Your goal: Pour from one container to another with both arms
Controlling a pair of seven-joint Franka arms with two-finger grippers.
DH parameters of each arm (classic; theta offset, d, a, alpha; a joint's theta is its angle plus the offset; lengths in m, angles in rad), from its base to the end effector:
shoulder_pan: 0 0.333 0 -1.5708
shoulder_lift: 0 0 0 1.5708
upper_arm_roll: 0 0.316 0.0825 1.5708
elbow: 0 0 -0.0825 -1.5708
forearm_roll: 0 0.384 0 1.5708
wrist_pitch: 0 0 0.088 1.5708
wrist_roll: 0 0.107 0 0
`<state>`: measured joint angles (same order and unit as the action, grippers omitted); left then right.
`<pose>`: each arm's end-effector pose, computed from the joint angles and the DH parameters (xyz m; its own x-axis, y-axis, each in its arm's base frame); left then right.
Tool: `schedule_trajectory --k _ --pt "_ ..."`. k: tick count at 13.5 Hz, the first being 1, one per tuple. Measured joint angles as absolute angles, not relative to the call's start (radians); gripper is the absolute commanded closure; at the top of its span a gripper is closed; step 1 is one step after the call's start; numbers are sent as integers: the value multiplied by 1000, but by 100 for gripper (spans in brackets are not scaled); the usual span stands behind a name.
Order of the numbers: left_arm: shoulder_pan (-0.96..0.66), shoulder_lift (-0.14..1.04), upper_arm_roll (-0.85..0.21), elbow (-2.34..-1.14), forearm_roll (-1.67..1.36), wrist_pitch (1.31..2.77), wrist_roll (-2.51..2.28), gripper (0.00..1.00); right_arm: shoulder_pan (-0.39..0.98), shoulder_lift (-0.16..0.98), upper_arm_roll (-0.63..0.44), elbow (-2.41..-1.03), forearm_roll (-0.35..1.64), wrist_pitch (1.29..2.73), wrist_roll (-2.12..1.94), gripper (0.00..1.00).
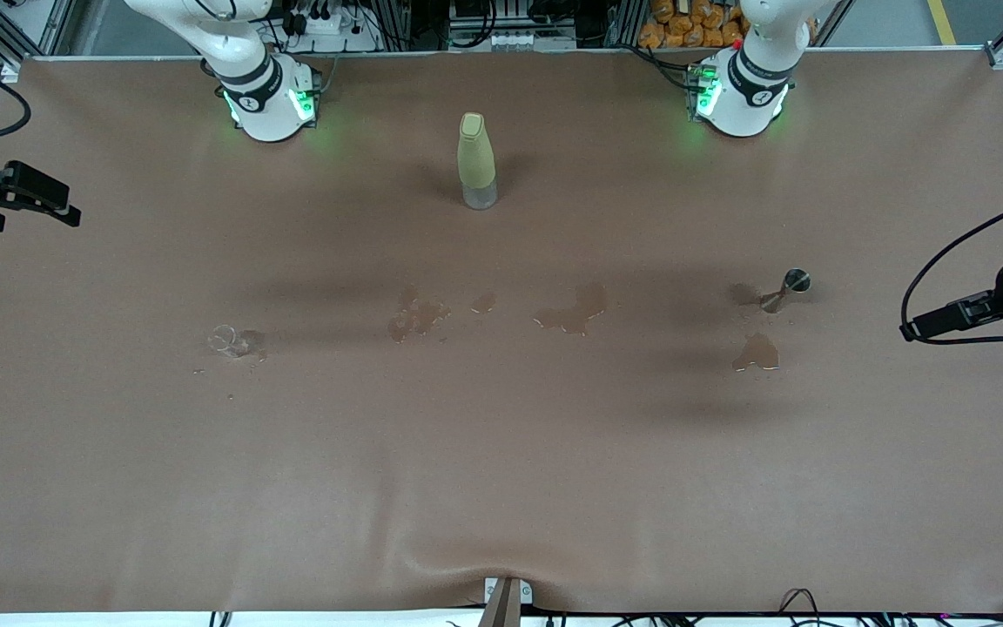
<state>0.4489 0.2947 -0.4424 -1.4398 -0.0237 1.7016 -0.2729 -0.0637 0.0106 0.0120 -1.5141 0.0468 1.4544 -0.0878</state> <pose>0.6415 0.0382 0.5365 0.9556 0.2912 -0.0459 0.2947 -0.9452 0.1404 0.5454 -0.0228 0.6354 0.9970 0.0415 -0.0657 0.0381 -0.9979 -0.0528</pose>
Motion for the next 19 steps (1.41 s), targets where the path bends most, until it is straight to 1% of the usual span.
schedule_trajectory --k 1,2,4,5,9,11,13,14,16,19 --pt "437 294 -430 -1440 -24 1716 -273 0 -63 12 12 -1514 46 1454 -88 0" --pt "400 293 -385 -1439 -24 1743 -273 0 -62 13 11 -1514 45 1454 -88 0" --pt "283 289 -237 -1436 -28 1785 -272 0 -61 14 10 -1514 43 1454 -88 0" --pt "241 288 -188 -1433 -36 1789 -271 0 -61 14 9 -1514 43 1454 -88 0" --pt "112 285 -74 -1436 -50 1795 -269 0 -61 16 5 -1514 41 1455 -88 0" --pt "45 273 -12 -1471 -78 1846 -255 0 -61 17 4 -1514 40 1454 -88 0" --pt "29 235 8 -1554 -85 1942 -236 0 -61 19 3 -1514 40 1455 -88 0" --pt "30 213 12 -1593 -85 1967 -203 0 -61 20 2 -1514 40 1455 -88 0" --pt "32 180 19 -1635 -85 1967 -106 0 -61 22 2 -1514 40 1455 -88 0" --pt "39 160 20 -1652 -89 1958 -81 0 -61 23 2 -1513 40 1456 -88 0"
